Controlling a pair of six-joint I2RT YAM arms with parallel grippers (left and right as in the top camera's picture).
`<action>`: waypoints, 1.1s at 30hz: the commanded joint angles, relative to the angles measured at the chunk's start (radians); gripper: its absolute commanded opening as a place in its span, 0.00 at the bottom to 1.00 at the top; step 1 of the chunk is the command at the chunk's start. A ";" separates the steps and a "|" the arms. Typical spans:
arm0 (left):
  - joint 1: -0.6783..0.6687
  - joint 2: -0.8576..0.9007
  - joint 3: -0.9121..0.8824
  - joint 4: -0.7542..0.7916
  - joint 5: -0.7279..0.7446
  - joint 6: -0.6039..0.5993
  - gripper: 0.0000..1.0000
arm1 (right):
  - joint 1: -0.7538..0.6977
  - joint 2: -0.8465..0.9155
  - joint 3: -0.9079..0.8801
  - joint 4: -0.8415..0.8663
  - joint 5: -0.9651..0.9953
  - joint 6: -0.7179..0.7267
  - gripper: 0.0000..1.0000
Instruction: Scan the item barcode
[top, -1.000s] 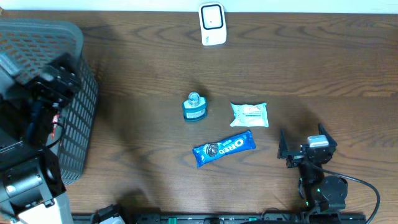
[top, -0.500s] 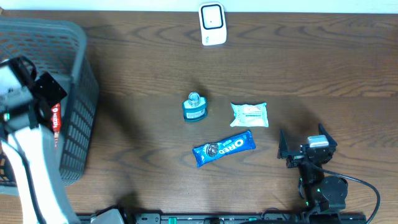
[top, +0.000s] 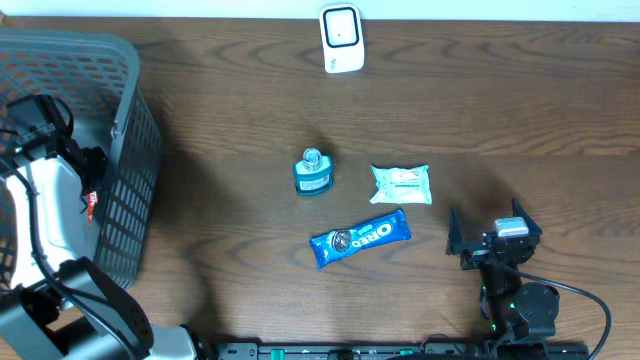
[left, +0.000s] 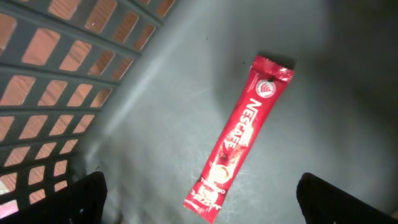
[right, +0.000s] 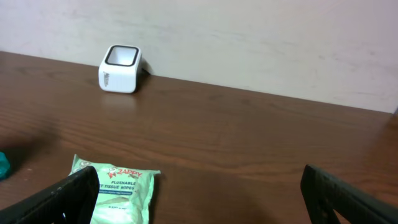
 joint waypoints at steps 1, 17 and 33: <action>0.020 0.047 0.002 0.006 0.054 0.065 0.98 | 0.008 -0.005 -0.002 -0.004 0.006 -0.014 0.99; 0.028 0.295 0.000 0.027 0.171 0.103 0.98 | 0.008 -0.005 -0.002 -0.004 0.006 -0.014 0.99; 0.029 0.386 0.027 -0.005 0.161 0.054 0.07 | 0.008 -0.005 -0.002 -0.004 0.006 -0.014 0.99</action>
